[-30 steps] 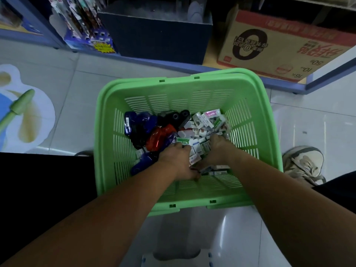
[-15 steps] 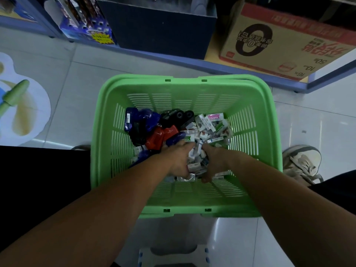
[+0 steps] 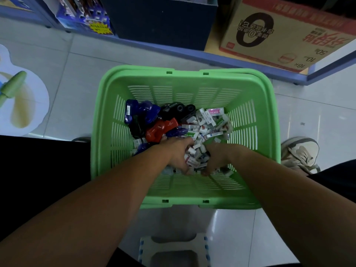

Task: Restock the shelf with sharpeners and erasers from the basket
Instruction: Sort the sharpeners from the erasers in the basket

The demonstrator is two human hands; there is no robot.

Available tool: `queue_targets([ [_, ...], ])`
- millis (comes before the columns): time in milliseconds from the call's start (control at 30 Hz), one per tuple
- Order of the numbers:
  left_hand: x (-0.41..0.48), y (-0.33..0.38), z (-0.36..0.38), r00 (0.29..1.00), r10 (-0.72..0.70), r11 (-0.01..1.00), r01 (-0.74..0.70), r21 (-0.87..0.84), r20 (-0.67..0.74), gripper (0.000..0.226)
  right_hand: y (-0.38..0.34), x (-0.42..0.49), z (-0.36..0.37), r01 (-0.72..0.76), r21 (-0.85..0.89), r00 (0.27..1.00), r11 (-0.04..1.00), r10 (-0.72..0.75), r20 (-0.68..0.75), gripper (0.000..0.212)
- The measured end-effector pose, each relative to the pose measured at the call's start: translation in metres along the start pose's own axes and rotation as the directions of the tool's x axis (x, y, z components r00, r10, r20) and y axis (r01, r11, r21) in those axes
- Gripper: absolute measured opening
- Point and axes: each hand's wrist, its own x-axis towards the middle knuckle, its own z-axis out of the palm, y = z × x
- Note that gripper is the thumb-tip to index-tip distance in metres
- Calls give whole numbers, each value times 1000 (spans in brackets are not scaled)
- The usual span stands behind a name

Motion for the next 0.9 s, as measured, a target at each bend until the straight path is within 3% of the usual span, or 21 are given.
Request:
queue_targets([
  [133, 3, 1, 2, 996, -48, 996, 42, 82, 72, 117, -2, 2, 6, 7, -20, 1000, 1000, -6, 18, 68],
  [267, 5, -2, 0, 995, -48, 999, 46, 21, 89, 95, -4, 0, 5, 17, -27, 999, 999, -15, 52, 70],
  [467, 6, -5, 10, 993, -77, 997, 76, 13, 90, 106, -4, -2, 4, 17, -53, 999, 998, -15, 47, 76],
  [600, 4, 0, 15, 997, -39, 998, 35, 48, 70, 91, -4, -7, 6, 20, -17, 997, 1000, -19, 77, 55],
  [767, 0, -3, 17, 998, 6, 976, -19, -217, -63, 24, -5, -16, 1, -3, 66, 999, 998, 0, 37, 70],
  [900, -1, -6, 10, 993, 11, 847, -71, -527, -116, 21, -9, -30, -24, 11, 219, 1000, 976, -5, -28, 59],
])
